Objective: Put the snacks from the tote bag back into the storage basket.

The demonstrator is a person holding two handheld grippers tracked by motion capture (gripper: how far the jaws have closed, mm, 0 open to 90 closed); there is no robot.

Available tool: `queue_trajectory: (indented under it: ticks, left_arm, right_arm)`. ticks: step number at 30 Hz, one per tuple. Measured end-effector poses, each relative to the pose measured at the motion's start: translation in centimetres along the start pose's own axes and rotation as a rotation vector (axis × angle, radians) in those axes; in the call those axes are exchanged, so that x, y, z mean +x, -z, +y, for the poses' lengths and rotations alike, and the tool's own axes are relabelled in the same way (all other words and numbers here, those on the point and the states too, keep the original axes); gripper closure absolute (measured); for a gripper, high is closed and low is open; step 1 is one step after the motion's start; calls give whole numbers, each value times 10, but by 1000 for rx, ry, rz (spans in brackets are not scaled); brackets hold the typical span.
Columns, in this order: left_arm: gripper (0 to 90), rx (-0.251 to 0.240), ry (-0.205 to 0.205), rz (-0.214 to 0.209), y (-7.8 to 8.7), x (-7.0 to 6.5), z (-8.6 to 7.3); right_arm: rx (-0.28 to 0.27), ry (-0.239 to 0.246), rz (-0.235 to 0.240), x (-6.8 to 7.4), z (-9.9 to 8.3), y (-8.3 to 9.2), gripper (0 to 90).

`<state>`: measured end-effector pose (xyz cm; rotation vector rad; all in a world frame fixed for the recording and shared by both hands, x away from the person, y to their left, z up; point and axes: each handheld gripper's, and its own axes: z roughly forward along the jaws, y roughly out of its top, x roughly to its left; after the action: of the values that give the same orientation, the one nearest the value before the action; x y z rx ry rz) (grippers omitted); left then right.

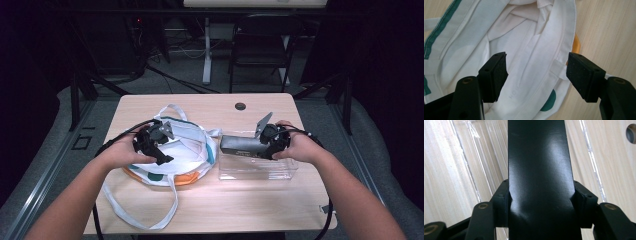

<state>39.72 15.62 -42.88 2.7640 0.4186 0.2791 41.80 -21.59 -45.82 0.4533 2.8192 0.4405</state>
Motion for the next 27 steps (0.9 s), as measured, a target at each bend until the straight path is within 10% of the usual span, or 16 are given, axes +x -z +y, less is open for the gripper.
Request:
queue_trajectory:
  ticks: [27]
  left_arm:
    - [326, 8, -3, -5, -4, 0, 2]
  right_arm:
    - [29, -57, 86, -11, -17, -41, 413]
